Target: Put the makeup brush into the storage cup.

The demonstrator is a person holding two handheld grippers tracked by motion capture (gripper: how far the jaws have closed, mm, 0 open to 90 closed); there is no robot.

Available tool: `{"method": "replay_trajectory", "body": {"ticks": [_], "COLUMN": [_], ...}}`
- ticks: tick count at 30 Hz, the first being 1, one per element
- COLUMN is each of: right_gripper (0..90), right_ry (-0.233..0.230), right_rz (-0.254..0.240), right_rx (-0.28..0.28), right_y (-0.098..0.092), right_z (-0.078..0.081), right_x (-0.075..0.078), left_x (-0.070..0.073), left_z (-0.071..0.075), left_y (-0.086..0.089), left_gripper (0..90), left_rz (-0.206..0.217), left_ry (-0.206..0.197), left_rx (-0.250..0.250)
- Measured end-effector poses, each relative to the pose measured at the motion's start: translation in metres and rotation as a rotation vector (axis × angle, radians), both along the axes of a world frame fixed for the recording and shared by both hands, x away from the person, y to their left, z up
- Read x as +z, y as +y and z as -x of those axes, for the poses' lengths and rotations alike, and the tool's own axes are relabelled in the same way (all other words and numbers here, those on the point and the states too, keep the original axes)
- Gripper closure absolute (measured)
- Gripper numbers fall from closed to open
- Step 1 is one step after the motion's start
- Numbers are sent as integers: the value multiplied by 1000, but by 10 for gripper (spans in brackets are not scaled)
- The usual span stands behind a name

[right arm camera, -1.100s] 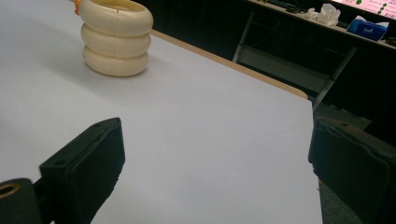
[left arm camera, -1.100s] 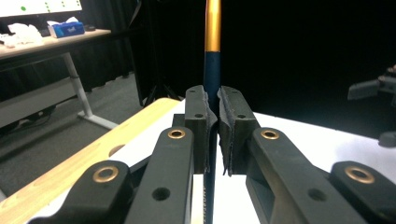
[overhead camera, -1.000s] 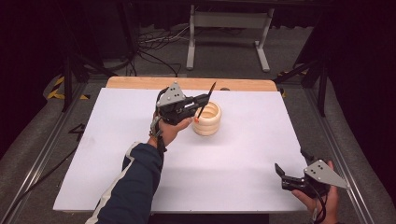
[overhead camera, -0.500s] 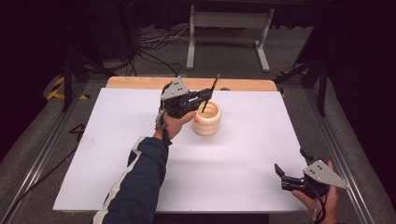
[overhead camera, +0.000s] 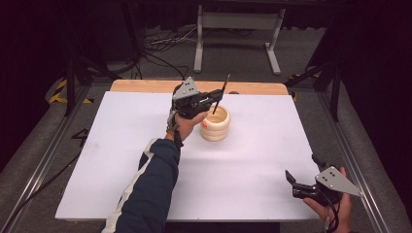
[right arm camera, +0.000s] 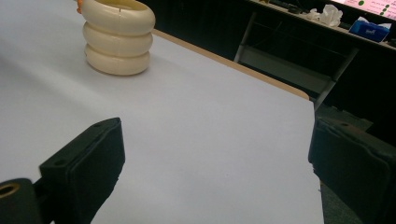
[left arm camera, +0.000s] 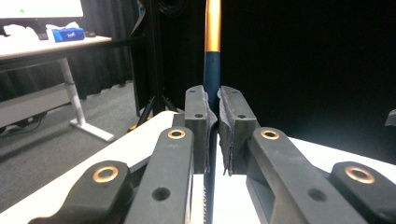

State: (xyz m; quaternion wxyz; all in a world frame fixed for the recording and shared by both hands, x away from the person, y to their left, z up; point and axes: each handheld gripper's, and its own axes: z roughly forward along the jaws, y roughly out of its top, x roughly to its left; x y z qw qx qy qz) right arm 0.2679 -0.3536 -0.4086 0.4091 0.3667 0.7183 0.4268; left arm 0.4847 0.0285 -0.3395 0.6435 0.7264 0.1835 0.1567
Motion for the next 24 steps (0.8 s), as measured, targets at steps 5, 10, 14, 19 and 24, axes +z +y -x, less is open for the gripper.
{"method": "replay_trajectory", "body": {"ticks": [5, 10, 14, 19, 24], "right_gripper": [44, 44, 44, 44, 44], "right_ry": [-1, 0, 1, -1, 0], "right_rz": [2, 0, -2, 2, 0], "right_rx": [2, 2, 2, 4, 5], "right_y": [1, 0, -1, 0, 0], "right_z": [0, 0, 0, 0, 0], "right_x": [0, 0, 0, 0, 0], "left_x": [-4, -9, -12, -19, -25], "left_z": [-5, -7, -8, -11, -10], "left_y": [-1, -2, -4, -6, -8], "left_gripper": [824, 823, 823, 823, 823], "left_rz": [6, 21, 15, 14, 1], "left_ry": [0, 14, 10, 27, 41], "left_rx": [-2, -1, -4, -9, -19]}}
